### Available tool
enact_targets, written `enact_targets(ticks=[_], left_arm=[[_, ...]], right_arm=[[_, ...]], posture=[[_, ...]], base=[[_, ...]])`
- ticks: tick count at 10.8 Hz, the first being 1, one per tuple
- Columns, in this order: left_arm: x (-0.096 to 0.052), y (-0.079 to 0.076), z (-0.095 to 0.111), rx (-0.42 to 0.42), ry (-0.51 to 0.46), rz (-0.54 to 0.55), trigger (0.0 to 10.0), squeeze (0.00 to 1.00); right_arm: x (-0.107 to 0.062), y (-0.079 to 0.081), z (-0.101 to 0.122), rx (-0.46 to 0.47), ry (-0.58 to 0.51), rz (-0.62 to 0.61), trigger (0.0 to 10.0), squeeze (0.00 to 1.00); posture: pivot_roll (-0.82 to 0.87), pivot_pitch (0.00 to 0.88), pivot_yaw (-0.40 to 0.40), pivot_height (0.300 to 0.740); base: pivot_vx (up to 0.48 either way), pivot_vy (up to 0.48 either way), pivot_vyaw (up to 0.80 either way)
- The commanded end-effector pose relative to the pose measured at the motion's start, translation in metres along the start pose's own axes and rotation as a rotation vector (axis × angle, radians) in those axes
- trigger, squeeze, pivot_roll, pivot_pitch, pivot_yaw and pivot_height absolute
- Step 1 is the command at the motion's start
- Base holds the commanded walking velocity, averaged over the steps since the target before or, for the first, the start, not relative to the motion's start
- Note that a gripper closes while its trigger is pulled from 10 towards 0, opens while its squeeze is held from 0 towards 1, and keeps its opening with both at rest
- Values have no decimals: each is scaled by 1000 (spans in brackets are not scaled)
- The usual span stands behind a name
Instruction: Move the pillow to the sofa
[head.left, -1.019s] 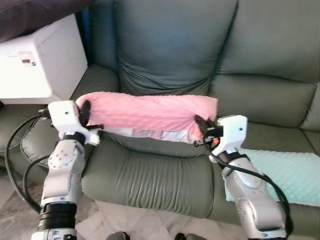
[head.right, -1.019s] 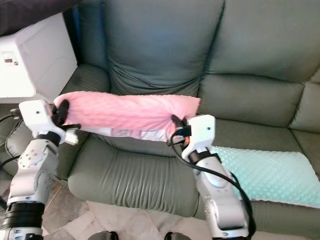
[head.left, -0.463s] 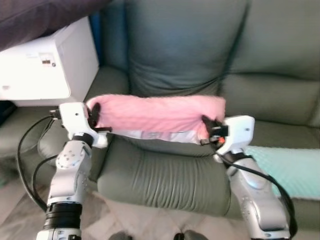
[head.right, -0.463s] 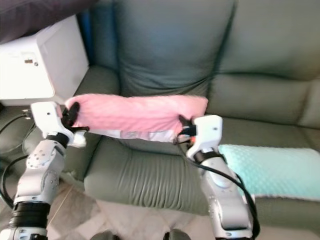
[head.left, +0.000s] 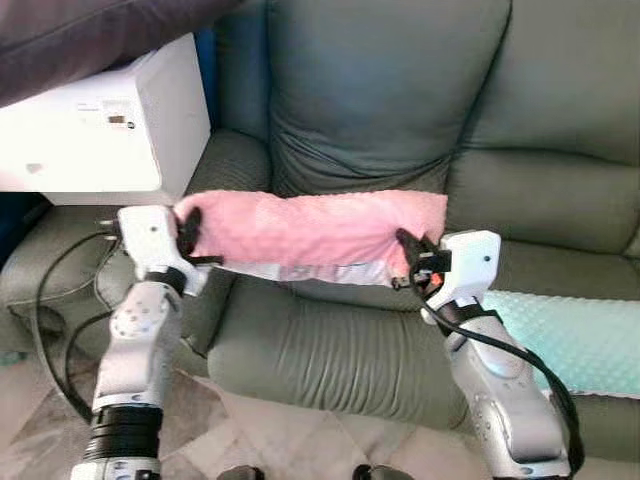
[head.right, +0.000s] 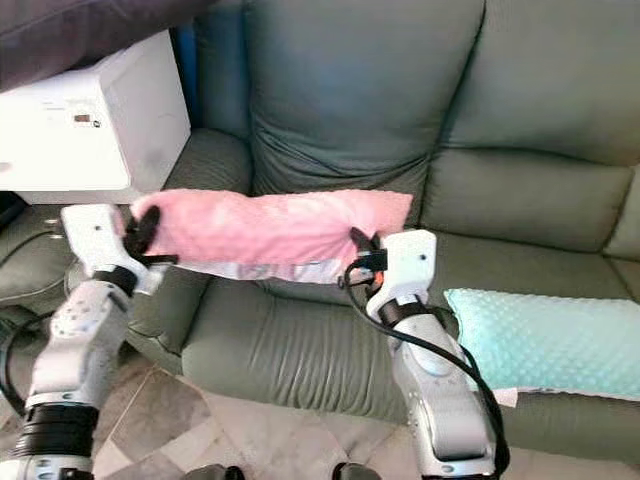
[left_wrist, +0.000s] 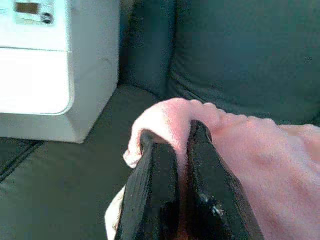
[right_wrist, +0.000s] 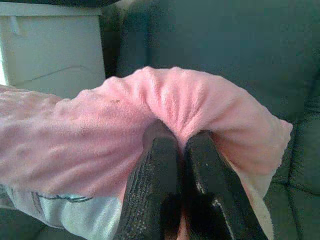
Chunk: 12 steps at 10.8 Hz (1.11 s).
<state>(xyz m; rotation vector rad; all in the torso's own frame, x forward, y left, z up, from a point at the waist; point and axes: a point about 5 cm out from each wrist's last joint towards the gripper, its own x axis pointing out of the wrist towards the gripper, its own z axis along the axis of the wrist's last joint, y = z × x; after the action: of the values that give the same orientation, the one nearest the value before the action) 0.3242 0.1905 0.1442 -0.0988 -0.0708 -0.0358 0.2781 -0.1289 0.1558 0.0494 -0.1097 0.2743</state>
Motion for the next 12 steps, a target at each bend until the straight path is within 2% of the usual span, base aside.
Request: enact_targets(ticks=[1, 5, 7, 10, 12], left_arm=[[0, -2, 1, 12, -8, -4, 10000, 0], [-3, 1, -5, -58, -26, 28, 10000, 0], [-5, -3, -14, -73, 0, 9, 10000, 0], [-10, -2, -29, -93, 48, -8, 10000, 0], [-13, -3, -34, -104, 63, -15, 10000, 0]], right_arm=[[2, -1, 5, 2, -17, -13, 10000, 0], [0, -6, 5, -17, -10, -33, 10000, 0], [-1, -4, 4, -16, -11, -27, 10000, 0], [7, -2, 6, -25, -21, -38, 10000, 0], [9, -4, 5, -24, -8, -55, 10000, 0]], posture=[[-110, 151, -27, 740], [-120, 158, -32, 740], [-118, 161, -32, 740], [-109, 167, -39, 740], [-110, 176, -39, 740]], base=[[0, 0, -456], [0, 0, -777], [0, 0, 0], [0, 0, 0], [0, 0, -800]])
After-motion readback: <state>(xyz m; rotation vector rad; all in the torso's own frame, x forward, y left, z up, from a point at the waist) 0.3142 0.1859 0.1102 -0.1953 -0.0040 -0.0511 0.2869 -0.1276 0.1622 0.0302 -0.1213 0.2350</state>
